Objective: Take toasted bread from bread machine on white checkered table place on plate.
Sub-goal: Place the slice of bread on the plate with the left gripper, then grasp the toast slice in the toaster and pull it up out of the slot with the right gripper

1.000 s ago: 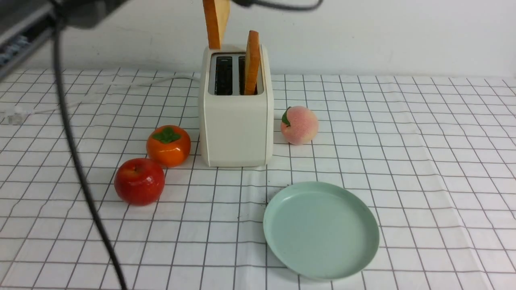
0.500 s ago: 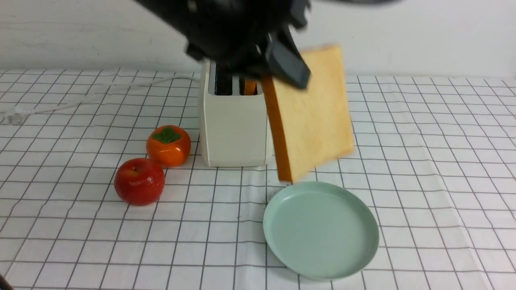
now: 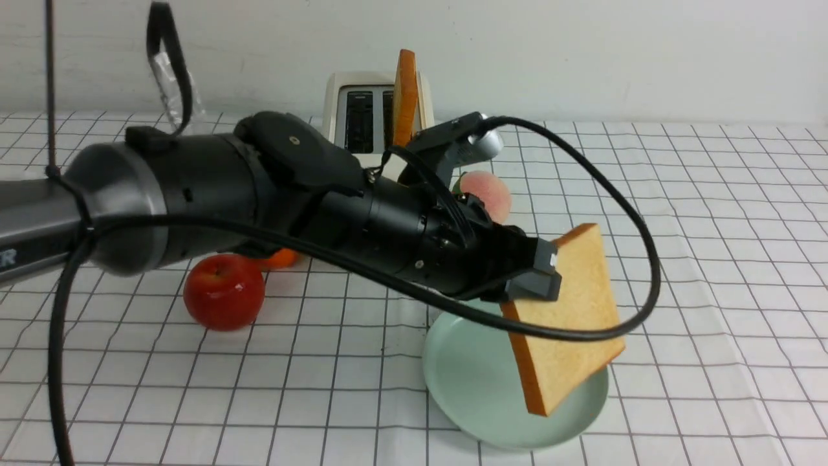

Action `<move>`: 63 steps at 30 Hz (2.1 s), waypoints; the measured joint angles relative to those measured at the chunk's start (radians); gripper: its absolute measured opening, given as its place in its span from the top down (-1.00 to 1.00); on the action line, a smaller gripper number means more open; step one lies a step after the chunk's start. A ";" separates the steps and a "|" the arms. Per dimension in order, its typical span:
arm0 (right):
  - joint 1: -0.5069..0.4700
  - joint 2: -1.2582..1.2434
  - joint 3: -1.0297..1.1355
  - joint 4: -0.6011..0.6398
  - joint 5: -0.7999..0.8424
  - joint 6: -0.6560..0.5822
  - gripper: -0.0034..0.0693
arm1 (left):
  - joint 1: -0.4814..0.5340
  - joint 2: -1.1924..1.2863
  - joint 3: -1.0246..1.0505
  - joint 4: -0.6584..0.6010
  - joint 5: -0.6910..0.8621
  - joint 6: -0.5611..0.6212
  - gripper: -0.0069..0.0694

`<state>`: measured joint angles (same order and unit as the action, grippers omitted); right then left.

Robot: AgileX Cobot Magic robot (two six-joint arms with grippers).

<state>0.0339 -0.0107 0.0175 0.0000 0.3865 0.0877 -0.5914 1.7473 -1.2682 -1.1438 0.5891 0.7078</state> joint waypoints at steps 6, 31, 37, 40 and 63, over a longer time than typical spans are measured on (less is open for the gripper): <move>0.000 0.000 0.000 0.000 0.001 0.000 0.25 | 0.000 0.083 0.001 -0.013 -0.017 0.062 0.54; 0.000 0.000 0.000 0.000 0.001 0.000 0.25 | 0.000 0.189 0.000 -0.129 -0.086 0.210 0.54; 0.000 0.000 0.000 0.000 0.001 0.000 0.25 | 0.000 0.189 0.000 -0.093 -0.107 0.210 0.20; 0.000 0.000 0.000 0.000 0.001 0.000 0.25 | 0.000 0.186 0.000 -0.071 -0.111 0.210 -0.04; 0.000 0.000 0.000 0.000 0.001 0.000 0.25 | 0.000 -0.188 0.001 0.173 -0.142 0.190 0.11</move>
<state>0.0339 -0.0107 0.0175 0.0000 0.3873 0.0877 -0.5914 1.5593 -1.2670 -0.9711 0.4469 0.8982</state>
